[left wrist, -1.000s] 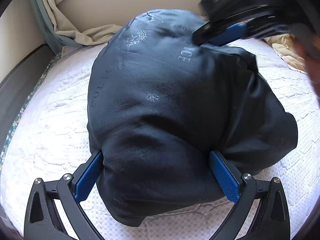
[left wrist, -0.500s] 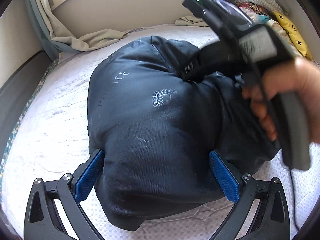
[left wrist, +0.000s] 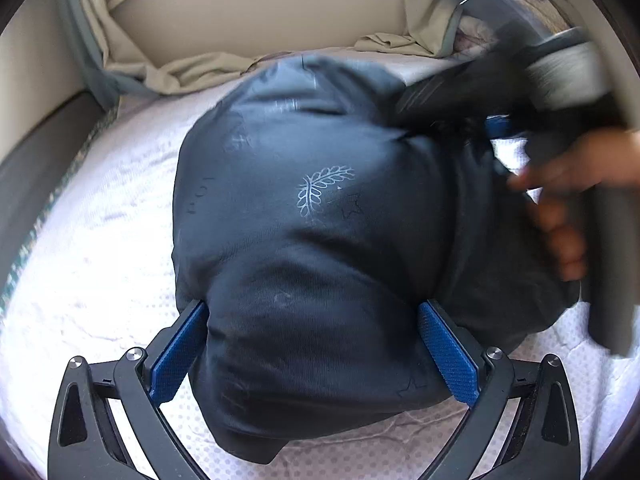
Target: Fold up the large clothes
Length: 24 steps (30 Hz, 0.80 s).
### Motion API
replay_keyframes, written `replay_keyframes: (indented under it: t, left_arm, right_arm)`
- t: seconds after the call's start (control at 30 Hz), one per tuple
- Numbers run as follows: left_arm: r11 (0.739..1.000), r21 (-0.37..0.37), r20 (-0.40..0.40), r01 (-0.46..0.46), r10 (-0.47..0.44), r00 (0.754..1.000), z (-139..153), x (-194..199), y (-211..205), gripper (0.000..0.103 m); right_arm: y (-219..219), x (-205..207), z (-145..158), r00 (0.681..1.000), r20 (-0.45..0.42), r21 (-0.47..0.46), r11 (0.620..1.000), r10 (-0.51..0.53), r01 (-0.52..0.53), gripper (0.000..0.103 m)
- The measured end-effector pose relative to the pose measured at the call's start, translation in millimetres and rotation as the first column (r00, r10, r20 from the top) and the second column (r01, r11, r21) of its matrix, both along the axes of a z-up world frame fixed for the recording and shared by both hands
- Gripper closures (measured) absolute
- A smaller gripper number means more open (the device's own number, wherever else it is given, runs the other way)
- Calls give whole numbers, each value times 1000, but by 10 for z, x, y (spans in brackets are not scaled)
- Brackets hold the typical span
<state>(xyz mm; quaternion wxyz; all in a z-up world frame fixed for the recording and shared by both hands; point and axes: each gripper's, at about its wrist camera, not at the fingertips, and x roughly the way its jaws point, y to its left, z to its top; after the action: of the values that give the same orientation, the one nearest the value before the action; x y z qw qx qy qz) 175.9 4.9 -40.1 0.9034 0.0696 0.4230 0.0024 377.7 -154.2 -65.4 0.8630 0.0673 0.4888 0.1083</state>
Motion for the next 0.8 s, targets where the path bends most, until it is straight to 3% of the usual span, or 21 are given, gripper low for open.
replay_keyframes:
  t: [0.1, 0.27, 0.4, 0.53, 0.6, 0.8]
  left_arm:
    - [1000, -25, -1, -2, 2, 1000, 29, 4, 50, 0]
    - [999, -42, 0, -18, 18, 1000, 99, -61, 69, 0]
    - [997, -65, 5, -39, 40, 999, 186, -144, 107, 0]
    - [998, -44, 16, -43, 44, 999, 275, -236, 100, 0]
    - [999, -35, 21, -38, 38, 999, 320, -273, 104, 0]
    - [1000, -12, 53, -24, 25, 998, 496, -504, 140, 0]
  right_arm:
    - [-294, -175, 268, 999, -31, 163, 986, -14, 19, 23]
    - [-534, -797, 529, 1000, -19, 219, 976, 0, 4, 20]
    - [-574, -1249, 516, 1000, -6, 213, 977, 21, -19, 19]
    - [-497, -1589, 412, 998, 7, 120, 991, 60, -61, 19]
    - [-443, -1641, 289, 995, -22, 98, 991, 94, -91, 19]
    - [-431, -1525, -80, 993, -104, 37, 998, 63, -60, 19]
